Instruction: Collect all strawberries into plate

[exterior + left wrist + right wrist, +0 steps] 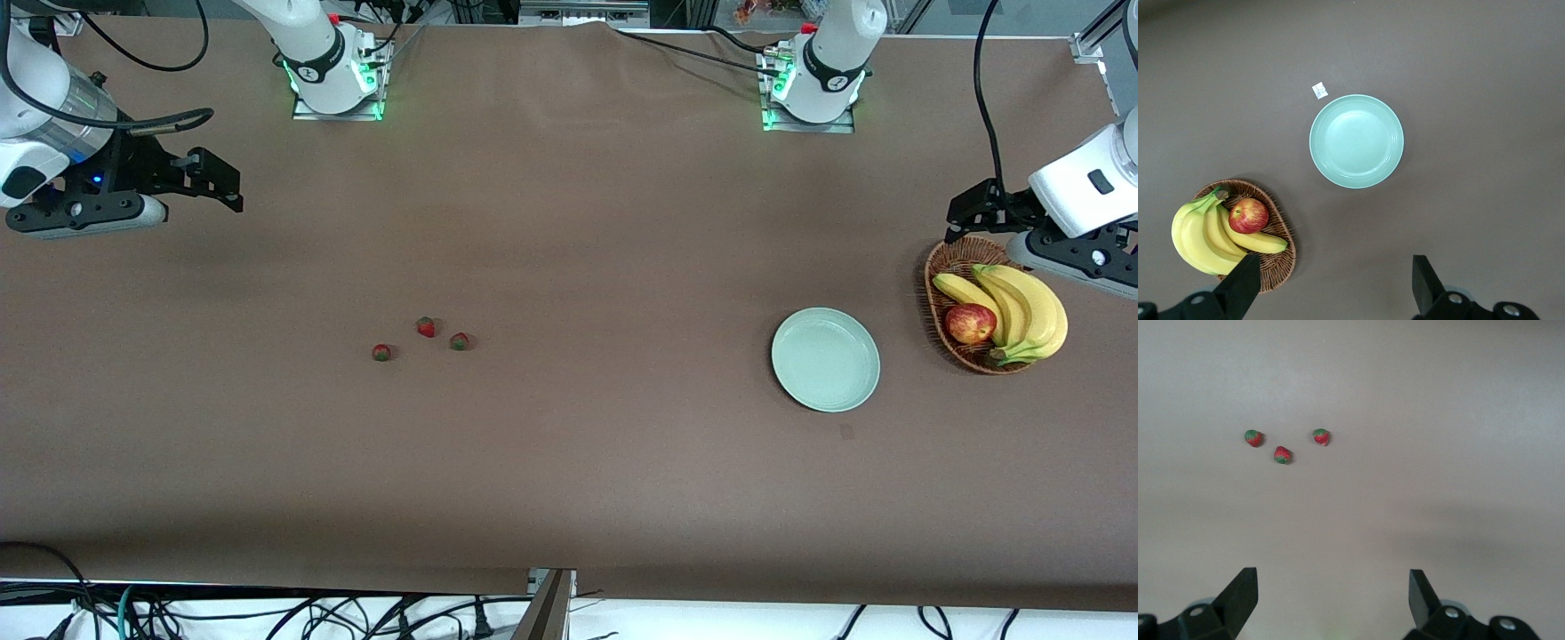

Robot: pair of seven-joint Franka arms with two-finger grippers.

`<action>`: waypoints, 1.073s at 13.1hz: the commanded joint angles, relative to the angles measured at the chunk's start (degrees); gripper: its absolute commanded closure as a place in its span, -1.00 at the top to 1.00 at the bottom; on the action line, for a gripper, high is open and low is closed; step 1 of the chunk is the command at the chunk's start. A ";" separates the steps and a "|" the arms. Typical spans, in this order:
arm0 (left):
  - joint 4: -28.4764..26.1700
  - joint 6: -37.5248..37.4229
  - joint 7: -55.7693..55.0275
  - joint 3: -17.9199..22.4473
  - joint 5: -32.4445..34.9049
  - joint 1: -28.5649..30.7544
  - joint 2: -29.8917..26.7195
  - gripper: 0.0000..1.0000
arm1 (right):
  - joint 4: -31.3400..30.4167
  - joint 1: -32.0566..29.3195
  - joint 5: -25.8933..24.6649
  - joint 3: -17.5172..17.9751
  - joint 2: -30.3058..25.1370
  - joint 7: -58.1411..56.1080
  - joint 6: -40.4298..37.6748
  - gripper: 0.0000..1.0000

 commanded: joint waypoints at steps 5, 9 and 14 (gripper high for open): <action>1.19 -1.12 0.69 -0.15 0.59 0.22 0.34 1.00 | 1.39 -1.17 0.37 -0.02 0.07 -2.25 -1.33 0.99; 1.19 -1.12 0.78 -0.15 0.59 0.22 0.34 1.00 | 1.03 -1.18 0.11 -0.11 0.07 -2.16 -1.33 0.99; 1.19 -1.12 1.05 -0.06 0.50 0.22 0.34 1.00 | -0.54 -1.09 0.11 -0.02 0.16 -1.99 -0.37 0.99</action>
